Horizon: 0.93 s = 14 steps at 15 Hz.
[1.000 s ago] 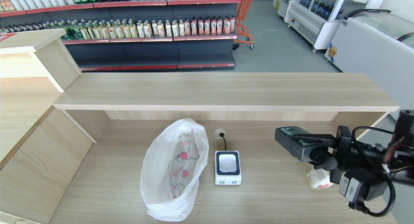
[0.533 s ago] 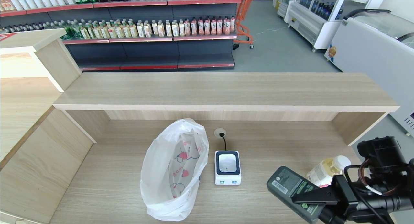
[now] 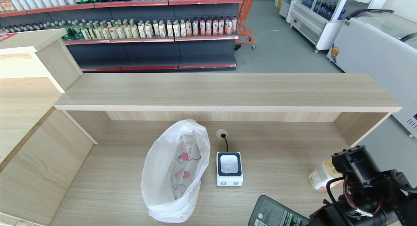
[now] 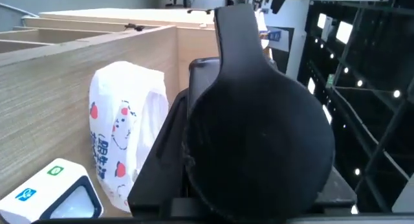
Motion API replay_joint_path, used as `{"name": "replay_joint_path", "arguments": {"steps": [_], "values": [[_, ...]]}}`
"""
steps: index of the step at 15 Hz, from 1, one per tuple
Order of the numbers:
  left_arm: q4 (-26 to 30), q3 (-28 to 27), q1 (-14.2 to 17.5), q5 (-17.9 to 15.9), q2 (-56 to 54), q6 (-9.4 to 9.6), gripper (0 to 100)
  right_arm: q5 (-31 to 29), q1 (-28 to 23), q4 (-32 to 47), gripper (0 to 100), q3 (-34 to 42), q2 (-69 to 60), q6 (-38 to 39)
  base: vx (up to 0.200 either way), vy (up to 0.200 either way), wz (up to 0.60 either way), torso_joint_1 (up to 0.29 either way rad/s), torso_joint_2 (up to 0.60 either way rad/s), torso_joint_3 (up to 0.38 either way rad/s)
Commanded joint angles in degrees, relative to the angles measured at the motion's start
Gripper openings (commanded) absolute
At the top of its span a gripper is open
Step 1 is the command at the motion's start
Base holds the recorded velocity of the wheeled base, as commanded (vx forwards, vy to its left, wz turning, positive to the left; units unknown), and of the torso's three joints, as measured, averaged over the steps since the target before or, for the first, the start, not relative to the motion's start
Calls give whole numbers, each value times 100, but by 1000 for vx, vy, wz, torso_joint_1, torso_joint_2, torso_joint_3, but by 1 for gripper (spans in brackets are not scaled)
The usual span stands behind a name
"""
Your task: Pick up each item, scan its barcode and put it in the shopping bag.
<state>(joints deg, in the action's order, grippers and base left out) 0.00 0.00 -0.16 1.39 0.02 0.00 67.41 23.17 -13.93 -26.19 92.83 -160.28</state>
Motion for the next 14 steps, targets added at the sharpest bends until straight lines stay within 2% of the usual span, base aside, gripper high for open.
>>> {"name": "replay_joint_path", "arguments": {"steps": [1, 9, 14], "values": [[0, 0, -2, 2, -2, 0, 100, 70, 56, 22, 0, 8, 24, -240, 0, 0, 0, 0, 0, 0], [0, -9, -2, 2, -2, 0, 100, 114, 688, 93, 0, 35, -230, -472, 0, 0, 0, 0, 0, 0], [0, 0, -2, 2, -2, 0, 100, 114, 688, 101, 0, 26, -327, -451, 0, 0, 0, 0, 0, 0]]}}
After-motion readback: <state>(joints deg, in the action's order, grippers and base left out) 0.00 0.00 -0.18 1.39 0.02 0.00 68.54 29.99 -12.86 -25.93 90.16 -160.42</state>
